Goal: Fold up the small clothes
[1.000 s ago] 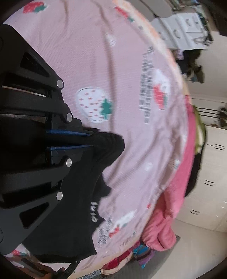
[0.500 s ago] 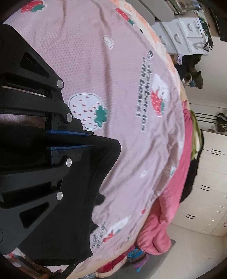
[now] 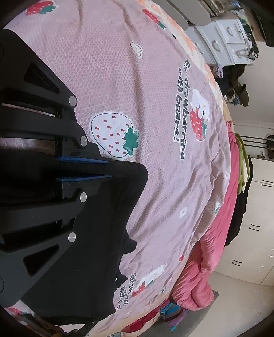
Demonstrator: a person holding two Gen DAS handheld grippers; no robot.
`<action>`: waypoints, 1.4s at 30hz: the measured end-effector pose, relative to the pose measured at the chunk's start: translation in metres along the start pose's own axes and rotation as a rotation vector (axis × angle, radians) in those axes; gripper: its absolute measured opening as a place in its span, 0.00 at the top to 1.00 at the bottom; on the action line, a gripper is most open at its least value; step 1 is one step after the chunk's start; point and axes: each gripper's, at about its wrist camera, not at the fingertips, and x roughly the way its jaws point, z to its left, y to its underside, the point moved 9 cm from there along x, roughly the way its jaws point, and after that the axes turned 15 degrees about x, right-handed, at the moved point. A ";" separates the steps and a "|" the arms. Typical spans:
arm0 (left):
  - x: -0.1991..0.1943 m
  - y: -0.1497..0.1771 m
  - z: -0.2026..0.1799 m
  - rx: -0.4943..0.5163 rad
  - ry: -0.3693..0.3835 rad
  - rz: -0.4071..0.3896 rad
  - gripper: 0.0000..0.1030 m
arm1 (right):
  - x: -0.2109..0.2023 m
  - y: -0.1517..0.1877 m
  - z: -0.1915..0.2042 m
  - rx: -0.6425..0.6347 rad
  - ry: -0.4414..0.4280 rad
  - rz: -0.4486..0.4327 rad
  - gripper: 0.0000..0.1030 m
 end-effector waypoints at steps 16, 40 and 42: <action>-0.023 -0.002 0.003 0.029 -0.003 -0.021 0.87 | -0.022 0.006 -0.012 0.014 0.017 -0.005 0.78; -0.075 0.026 -0.046 0.134 0.103 -0.043 0.61 | -0.095 0.029 0.001 -0.007 -0.114 -0.018 0.58; -0.080 0.027 -0.050 0.136 0.111 -0.051 0.60 | -0.097 0.031 0.002 -0.010 -0.122 -0.018 0.58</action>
